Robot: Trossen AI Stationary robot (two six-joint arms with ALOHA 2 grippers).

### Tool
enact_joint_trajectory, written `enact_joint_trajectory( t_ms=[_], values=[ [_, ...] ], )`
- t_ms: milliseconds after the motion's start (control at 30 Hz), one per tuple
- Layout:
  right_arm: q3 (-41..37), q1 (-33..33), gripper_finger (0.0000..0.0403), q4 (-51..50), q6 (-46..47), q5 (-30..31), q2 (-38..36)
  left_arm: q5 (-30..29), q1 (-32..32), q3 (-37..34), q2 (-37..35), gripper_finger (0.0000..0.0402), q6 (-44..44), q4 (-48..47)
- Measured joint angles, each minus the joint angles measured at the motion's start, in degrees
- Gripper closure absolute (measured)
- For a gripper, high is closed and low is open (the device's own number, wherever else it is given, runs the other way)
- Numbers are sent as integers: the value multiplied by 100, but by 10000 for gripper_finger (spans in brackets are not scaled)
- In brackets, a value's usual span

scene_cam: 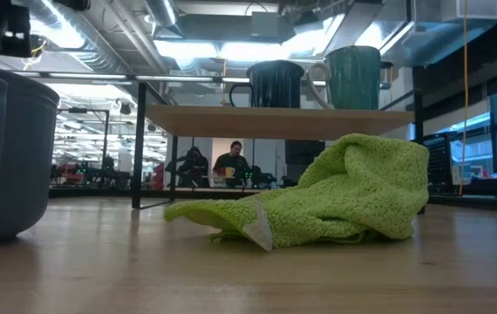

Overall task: Stack small to large cups/mugs on shelf
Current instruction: Put the blue mug on the shelf

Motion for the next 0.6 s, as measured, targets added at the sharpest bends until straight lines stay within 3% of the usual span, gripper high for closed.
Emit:
enact_joint_trajectory(
  t_ms=[400,600],
  values=[
    [0,380,243,-97,262,718,0,-160,-459,0,590,296,-573,-26],
    [0,485,243,-108,362,791,0,-322,-451,0,826,298,-572,13]
  ],
)
